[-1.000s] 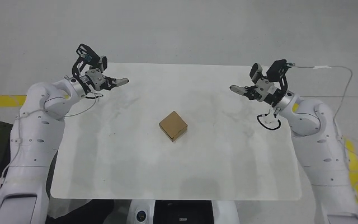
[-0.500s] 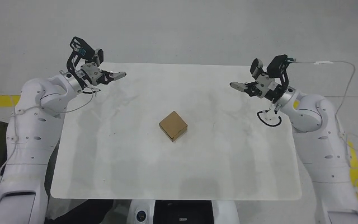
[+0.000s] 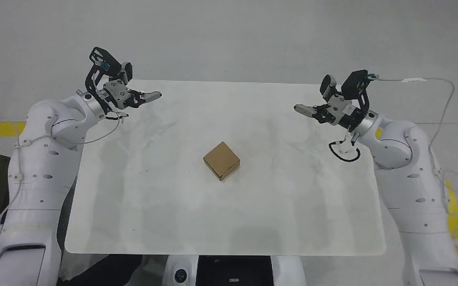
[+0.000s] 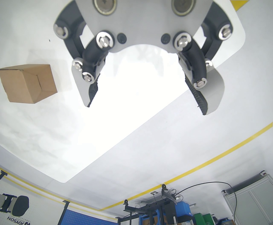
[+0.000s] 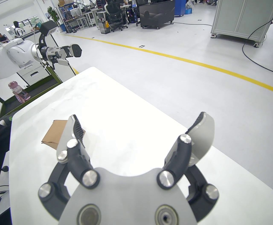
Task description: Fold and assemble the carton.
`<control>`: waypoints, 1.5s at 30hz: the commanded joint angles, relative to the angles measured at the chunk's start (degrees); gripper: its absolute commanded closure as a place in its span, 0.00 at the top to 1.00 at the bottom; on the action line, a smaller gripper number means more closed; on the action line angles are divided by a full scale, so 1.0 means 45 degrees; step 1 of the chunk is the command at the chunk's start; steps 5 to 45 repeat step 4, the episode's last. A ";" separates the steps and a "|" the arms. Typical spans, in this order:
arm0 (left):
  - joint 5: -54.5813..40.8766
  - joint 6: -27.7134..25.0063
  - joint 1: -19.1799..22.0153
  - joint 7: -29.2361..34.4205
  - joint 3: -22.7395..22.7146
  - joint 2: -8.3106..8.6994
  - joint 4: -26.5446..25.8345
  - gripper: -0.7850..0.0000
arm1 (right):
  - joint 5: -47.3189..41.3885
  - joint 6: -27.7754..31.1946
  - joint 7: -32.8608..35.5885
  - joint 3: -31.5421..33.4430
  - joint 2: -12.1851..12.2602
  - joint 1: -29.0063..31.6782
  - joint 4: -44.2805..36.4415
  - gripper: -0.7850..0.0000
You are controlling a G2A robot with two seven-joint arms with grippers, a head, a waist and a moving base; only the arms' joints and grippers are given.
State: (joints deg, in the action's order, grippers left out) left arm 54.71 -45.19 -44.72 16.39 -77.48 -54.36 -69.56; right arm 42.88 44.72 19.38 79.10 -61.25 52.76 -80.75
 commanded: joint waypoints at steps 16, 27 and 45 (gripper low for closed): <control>0.0000 0.0000 0.0000 0.0000 0.0000 0.0000 0.0000 1.00 | 0.0000 0.0000 0.0000 0.0000 0.0000 0.0000 0.0000 1.00; 0.0000 0.0000 0.0000 0.0000 0.0000 0.0000 0.0000 1.00 | 0.0000 0.0000 0.0000 0.0000 0.0000 0.0000 0.0000 1.00; 0.0000 0.0000 0.0000 0.0000 0.0000 0.0000 0.0000 1.00 | 0.0000 0.0000 0.0000 0.0000 0.0000 0.0000 0.0000 1.00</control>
